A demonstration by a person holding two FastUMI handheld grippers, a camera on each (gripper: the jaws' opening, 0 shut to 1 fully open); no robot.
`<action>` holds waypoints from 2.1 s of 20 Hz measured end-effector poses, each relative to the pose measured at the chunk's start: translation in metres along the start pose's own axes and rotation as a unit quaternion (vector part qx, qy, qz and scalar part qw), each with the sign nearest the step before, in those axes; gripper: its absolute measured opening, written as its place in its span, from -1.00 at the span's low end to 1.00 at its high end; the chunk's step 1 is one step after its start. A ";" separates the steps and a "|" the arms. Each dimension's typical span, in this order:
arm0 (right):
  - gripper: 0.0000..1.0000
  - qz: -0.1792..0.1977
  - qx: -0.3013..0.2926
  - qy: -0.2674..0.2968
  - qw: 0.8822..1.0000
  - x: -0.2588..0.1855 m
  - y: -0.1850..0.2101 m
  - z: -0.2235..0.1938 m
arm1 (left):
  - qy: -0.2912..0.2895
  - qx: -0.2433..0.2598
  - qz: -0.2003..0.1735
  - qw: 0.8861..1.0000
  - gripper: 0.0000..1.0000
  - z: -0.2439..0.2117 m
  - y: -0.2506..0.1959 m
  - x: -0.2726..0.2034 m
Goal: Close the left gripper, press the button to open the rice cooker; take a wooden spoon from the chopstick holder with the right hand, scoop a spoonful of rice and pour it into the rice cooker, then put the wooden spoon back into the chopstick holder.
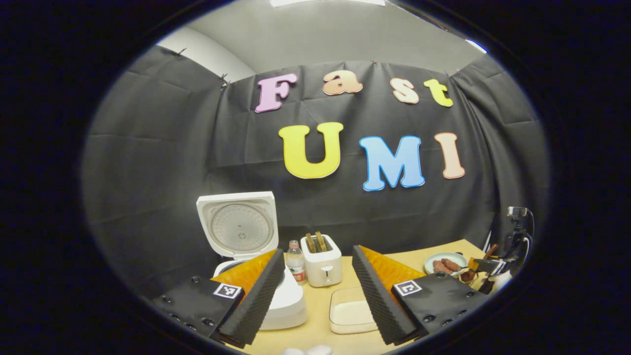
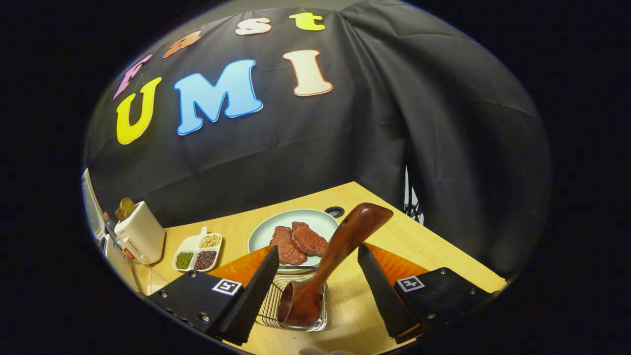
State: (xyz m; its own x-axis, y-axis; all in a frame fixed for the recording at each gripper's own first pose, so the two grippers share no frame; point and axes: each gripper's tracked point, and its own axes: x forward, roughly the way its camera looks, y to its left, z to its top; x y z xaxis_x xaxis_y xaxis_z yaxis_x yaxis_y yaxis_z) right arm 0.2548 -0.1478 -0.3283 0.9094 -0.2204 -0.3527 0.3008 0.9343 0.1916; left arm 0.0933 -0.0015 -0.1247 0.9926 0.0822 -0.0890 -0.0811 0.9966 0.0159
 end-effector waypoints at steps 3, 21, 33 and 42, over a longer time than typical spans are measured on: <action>0.97 -0.005 0.011 0.002 1.000 0.012 -0.003 0.001 | 0.008 0.002 0.005 1.000 0.97 -0.006 -0.002 0.006; -0.76 0.028 -0.025 -0.013 0.999 -0.007 0.023 0.035 | 0.000 0.022 0.033 0.999 0.99 -0.002 0.011 -0.006; -0.77 0.109 -0.075 -0.099 0.986 -0.141 0.157 0.145 | -0.003 0.034 0.042 0.999 0.99 -0.003 0.072 -0.041; -0.77 0.185 -0.159 -0.071 0.967 -0.156 0.305 0.033 | 0.007 0.022 0.036 0.999 1.00 -0.023 0.109 -0.058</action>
State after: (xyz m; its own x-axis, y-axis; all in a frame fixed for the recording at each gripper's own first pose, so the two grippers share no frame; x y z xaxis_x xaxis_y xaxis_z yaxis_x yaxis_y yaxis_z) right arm 0.2142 0.1623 -0.1846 0.9752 0.1296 -0.1796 -0.1351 0.9906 -0.0191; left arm 0.0245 0.1022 -0.1403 0.9830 0.1546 -0.0995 -0.1484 0.9867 0.0666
